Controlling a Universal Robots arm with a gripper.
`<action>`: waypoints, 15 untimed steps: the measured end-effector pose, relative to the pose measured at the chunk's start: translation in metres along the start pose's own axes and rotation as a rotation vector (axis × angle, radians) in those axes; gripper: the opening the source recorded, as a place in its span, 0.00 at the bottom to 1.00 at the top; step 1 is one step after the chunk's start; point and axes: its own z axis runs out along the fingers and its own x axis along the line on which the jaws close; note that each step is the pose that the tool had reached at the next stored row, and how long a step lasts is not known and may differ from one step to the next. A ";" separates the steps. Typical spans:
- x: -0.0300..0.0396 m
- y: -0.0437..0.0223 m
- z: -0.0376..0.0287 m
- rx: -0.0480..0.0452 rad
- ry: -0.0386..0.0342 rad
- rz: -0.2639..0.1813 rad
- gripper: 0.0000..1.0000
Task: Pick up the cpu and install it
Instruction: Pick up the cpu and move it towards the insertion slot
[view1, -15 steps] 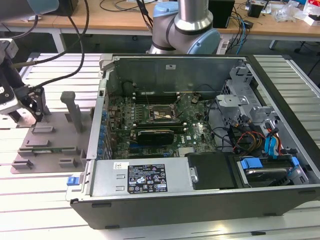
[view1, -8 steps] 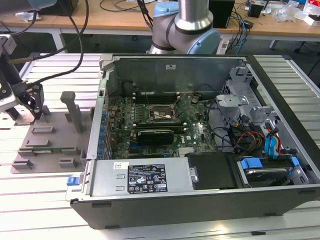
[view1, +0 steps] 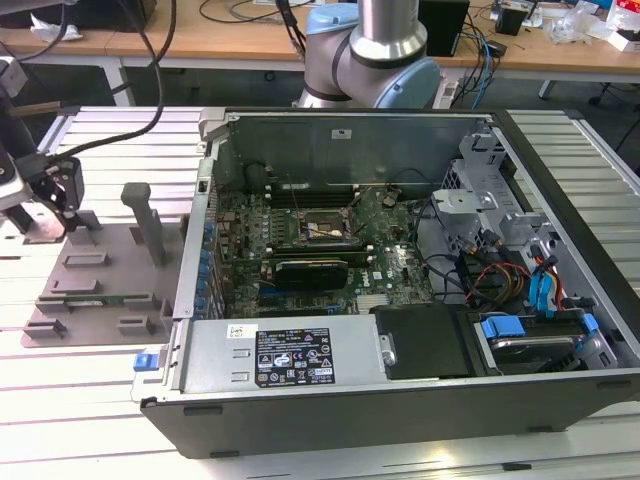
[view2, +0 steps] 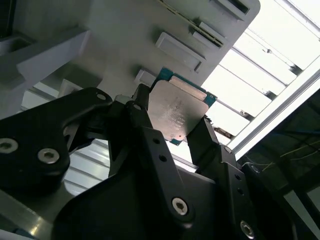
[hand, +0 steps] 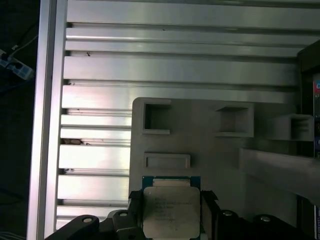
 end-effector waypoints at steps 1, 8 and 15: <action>0.0000 0.0001 -0.0010 0.0000 0.0000 0.000 0.55; -0.0001 0.0008 -0.0136 0.0000 0.0000 0.000 0.55; -0.0002 0.0014 -0.0246 0.0000 0.0000 0.000 0.55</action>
